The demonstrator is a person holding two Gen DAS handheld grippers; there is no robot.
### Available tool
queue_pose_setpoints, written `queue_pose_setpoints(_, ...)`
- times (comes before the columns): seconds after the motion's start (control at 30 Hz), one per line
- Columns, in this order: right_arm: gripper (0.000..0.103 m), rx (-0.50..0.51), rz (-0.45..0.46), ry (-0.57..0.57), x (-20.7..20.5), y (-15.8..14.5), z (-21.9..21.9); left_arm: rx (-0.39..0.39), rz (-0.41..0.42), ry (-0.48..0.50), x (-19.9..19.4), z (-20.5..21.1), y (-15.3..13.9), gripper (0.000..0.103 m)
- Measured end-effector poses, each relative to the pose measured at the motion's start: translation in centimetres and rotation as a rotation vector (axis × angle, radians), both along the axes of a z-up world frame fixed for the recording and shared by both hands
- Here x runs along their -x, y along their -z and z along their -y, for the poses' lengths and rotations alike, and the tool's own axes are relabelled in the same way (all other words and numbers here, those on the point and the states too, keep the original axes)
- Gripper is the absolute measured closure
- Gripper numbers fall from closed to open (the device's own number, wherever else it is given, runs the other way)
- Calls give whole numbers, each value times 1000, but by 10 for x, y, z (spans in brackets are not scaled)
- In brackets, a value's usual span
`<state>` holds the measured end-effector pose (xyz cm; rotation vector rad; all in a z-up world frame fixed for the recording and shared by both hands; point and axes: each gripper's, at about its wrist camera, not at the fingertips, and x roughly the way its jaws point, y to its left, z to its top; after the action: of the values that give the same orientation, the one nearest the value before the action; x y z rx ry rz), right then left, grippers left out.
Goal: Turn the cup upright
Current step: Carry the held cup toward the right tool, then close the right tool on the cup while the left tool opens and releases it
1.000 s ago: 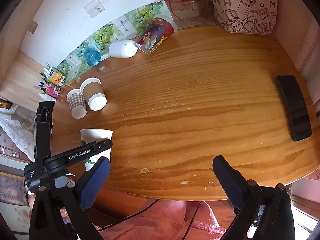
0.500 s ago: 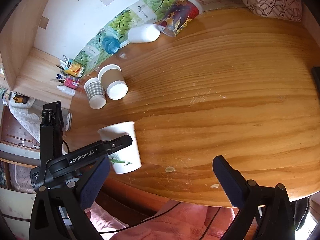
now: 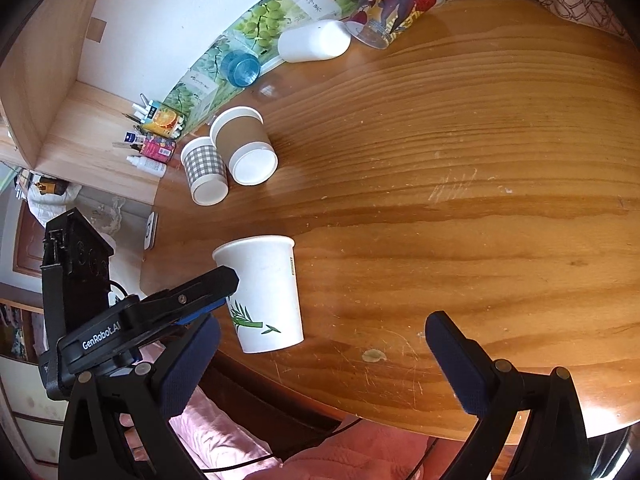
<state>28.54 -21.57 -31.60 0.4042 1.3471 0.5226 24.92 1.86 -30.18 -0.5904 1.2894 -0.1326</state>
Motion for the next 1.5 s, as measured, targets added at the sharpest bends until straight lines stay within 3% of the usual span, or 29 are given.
queue_pose_setpoints(0.2,0,-4,22,-52,-6,0,-22,33,34,-81,18,-28,-10,22)
queue_pose_setpoints(0.5,0,35,62,-70,-14,4,-54,-41,28,-125,32,-63,-15,22)
queue_pose_setpoints(0.87,0,157,107,-42,-17,12,-87,-109,88,-10,31,-95,-29,22)
queue_pose_setpoints(1.07,1,266,158,-36,-17,21,-101,-135,70,69,27,-105,-30,22)
queue_pose_setpoints(1.37,9,335,163,33,-23,36,-99,-142,77,192,18,-112,-33,22)
queue_pose_setpoints(1.5,19,337,160,58,-23,36,-98,-145,66,233,12,-116,-32,22)
